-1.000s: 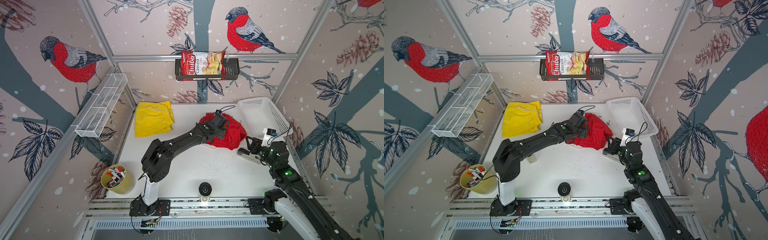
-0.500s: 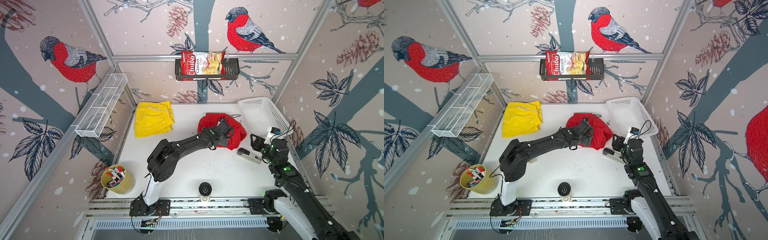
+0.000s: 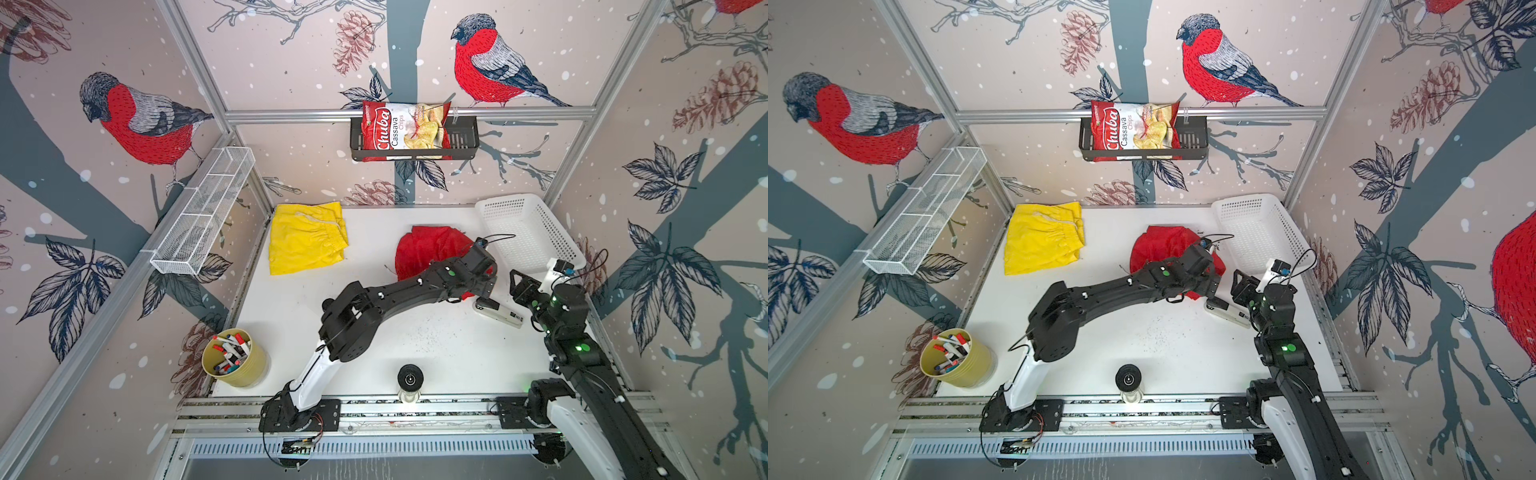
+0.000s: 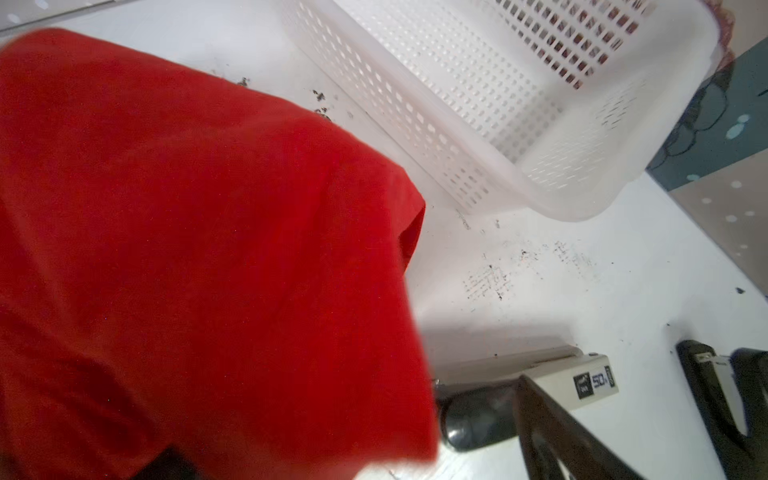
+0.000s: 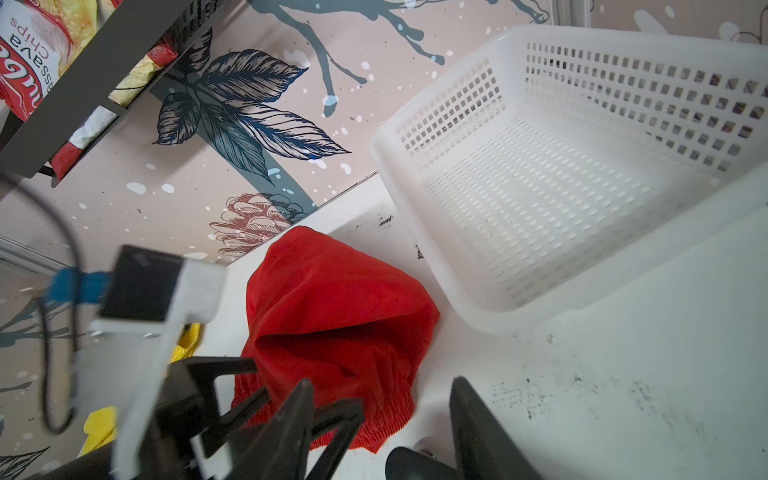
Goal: Fold and stack the shorts
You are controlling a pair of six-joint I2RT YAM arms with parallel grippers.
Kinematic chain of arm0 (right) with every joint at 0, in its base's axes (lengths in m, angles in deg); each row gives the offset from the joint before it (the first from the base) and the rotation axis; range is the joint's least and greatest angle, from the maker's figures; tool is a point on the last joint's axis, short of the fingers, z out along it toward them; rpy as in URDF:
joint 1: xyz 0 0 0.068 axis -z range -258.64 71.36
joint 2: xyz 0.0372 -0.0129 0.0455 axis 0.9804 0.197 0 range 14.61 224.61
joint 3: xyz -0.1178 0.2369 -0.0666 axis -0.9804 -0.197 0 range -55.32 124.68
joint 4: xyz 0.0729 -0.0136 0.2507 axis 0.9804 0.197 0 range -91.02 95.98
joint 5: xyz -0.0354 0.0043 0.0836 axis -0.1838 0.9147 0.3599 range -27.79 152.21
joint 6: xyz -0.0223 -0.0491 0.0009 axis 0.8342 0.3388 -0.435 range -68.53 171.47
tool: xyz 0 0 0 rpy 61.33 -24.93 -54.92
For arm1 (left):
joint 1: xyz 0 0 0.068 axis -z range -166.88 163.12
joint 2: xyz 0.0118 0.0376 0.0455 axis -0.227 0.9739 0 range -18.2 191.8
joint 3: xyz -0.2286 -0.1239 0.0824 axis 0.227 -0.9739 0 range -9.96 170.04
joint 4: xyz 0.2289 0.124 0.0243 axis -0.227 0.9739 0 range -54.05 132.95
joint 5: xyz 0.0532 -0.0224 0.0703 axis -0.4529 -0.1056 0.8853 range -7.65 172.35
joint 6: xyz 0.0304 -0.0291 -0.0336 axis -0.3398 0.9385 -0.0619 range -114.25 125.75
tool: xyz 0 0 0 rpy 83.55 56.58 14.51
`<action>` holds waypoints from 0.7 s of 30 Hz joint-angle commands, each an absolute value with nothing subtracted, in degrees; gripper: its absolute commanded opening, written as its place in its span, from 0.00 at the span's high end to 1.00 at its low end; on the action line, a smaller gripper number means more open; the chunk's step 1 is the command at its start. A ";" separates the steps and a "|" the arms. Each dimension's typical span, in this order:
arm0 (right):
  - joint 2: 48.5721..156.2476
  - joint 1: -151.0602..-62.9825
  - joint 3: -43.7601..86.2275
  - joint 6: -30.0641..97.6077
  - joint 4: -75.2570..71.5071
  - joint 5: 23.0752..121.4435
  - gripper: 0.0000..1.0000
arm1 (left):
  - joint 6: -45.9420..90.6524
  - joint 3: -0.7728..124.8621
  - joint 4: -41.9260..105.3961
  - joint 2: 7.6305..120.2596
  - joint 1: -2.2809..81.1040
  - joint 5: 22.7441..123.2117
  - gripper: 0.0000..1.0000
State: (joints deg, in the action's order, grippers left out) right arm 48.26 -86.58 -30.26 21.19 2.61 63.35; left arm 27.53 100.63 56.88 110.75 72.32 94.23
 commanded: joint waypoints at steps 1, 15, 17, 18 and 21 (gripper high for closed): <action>46.49 -86.38 -29.38 21.58 4.24 61.38 0.45 | 27.65 110.51 66.88 117.08 72.18 99.67 0.34; 52.22 -86.27 -29.00 20.61 -0.88 65.18 0.47 | 26.51 97.44 64.61 89.62 64.00 87.29 1.00; 55.34 -86.37 -28.25 20.32 -2.91 66.77 0.47 | 27.34 87.82 58.92 82.28 58.93 82.57 1.00; 57.24 -86.54 -27.67 20.04 -3.73 67.40 0.48 | 27.94 82.70 55.38 78.86 55.57 79.81 1.00; 63.23 -87.78 -25.58 19.91 -5.85 68.30 0.48 | 30.91 70.70 48.42 73.14 44.66 73.21 1.00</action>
